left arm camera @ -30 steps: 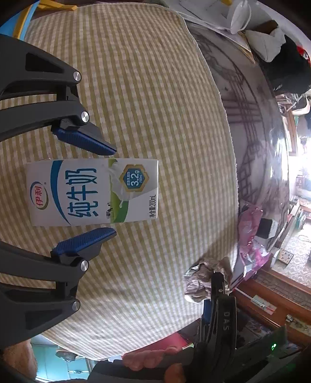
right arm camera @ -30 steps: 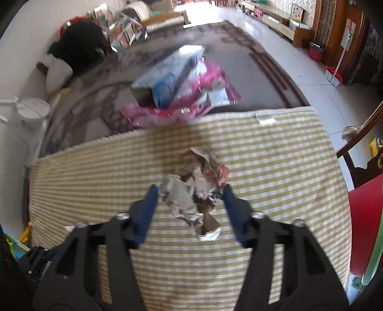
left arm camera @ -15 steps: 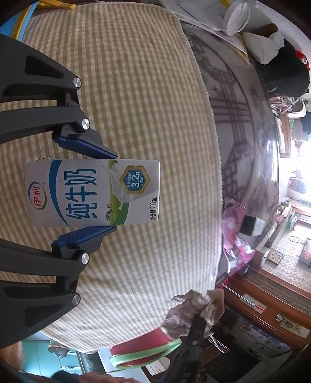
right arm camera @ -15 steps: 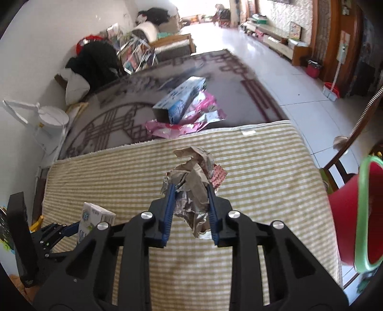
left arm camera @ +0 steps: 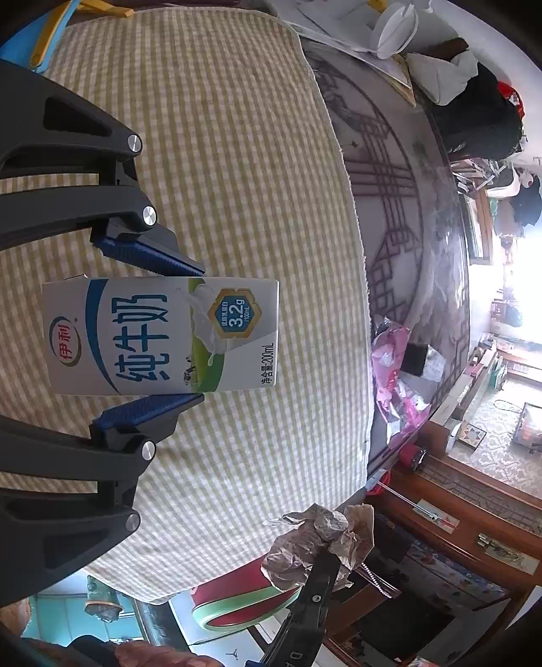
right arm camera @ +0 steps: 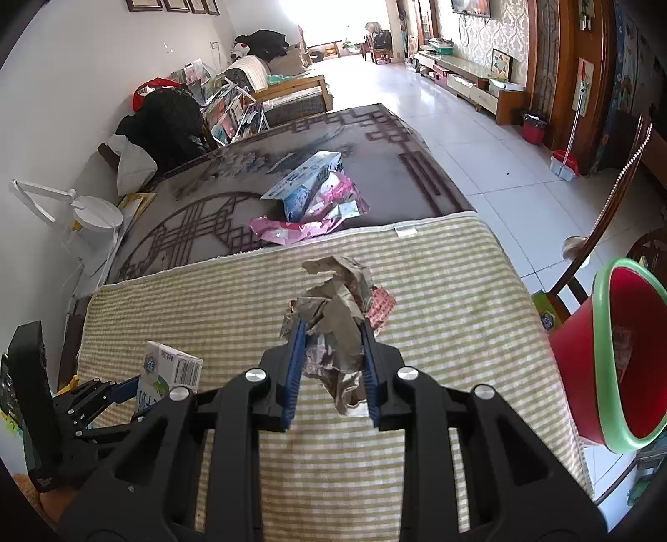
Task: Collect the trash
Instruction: 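Carry the milk carton and crumpled paper over the red bucket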
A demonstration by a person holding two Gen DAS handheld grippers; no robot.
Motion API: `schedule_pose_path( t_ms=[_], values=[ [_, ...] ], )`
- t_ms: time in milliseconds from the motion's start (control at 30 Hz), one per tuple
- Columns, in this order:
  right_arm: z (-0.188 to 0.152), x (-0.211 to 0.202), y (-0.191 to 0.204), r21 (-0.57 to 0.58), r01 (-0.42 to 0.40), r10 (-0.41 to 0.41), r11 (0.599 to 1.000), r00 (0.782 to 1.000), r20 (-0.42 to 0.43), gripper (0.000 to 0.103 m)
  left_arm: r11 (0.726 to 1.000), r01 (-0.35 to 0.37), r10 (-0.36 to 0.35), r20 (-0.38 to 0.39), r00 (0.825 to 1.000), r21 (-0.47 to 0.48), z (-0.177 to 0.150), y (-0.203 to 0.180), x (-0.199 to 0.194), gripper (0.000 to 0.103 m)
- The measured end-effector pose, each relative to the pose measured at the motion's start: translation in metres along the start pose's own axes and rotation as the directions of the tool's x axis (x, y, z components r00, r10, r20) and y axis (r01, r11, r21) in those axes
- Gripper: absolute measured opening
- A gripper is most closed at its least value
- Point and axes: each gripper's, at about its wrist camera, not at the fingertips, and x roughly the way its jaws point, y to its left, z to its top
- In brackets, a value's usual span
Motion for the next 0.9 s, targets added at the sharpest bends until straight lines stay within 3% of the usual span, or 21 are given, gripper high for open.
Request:
schedule_pose_path(
  t_ms=[300, 500, 900],
  values=[
    [-0.008, -0.01, -0.012, 0.004, -0.002, 0.002, 1.0, 1.0, -0.013, 0.026, 0.999, 0.0, -0.001, 0.013, 1.0, 0.039, 0.007, -0.02, -0.004, 0.051],
    [-0.003, -0.029, -0.027, 0.004, 0.0, 0.0, 1.0, 0.999, 0.032, 0.026, 0.996, -0.024, 0.018, 0.076, 0.997, 0.088, 0.026, -0.041, -0.02, 0.052],
    [-0.012, -0.041, -0.075, 0.056, -0.047, 0.044, 0.997, 0.998, 0.038, 0.026, 0.999, -0.003, 0.001, 0.061, 0.998, 0.032, 0.02, -0.098, -0.012, 0.051]
  ],
)
